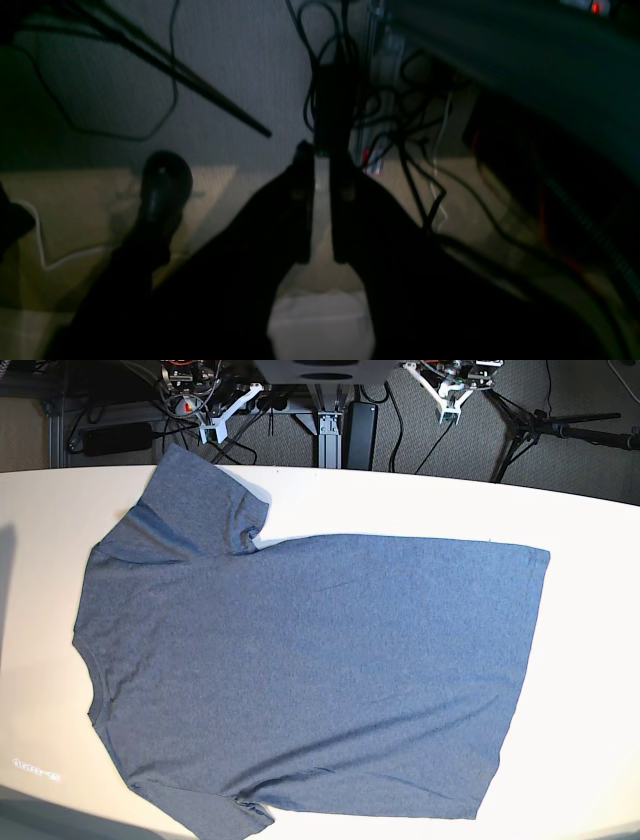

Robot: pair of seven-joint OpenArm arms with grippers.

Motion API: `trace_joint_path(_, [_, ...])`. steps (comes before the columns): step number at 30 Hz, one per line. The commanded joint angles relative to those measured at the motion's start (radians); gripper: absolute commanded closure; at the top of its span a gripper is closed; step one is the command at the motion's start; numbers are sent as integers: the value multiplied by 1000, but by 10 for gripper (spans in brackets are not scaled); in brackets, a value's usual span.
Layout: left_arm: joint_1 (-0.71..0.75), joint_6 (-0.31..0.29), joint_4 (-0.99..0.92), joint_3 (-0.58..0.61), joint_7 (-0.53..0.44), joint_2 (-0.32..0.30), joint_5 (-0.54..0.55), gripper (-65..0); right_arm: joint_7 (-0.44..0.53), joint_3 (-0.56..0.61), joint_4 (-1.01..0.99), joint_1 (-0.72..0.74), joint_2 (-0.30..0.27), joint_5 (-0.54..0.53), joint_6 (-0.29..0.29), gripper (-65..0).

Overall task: Fold the T-shirt properly
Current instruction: 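Move both grippers down toward the shirt's shoulder corners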

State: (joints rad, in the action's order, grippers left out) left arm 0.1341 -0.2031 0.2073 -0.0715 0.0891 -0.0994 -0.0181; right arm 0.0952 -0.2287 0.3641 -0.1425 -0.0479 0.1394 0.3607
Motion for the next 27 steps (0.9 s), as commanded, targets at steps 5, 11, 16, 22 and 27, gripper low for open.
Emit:
trace_joint_path(5, [72,-123,104,0,-12,-4,1,-95,9,3,104,-91,-5,18,38,-117])
trace_joint_path(11, [164,-205,290,0,-14,-16,24,-95,9,105,262,-210,-26,18,39,-117])
trace_joint_path(16, [243,-201,453,0,-13,-63,56,-95,-2,221,447,-314,-97,18,39,-117])
trace_joint_path(22, [367,-201,669,0,-14,-154,56,-96,-55,289,696,-441,-201,-15,39,-117])
trace_joint_path(27, [471,-201,870,0,-14,-208,55,-129,-55,296,902,-543,-288,-47,40,-117])
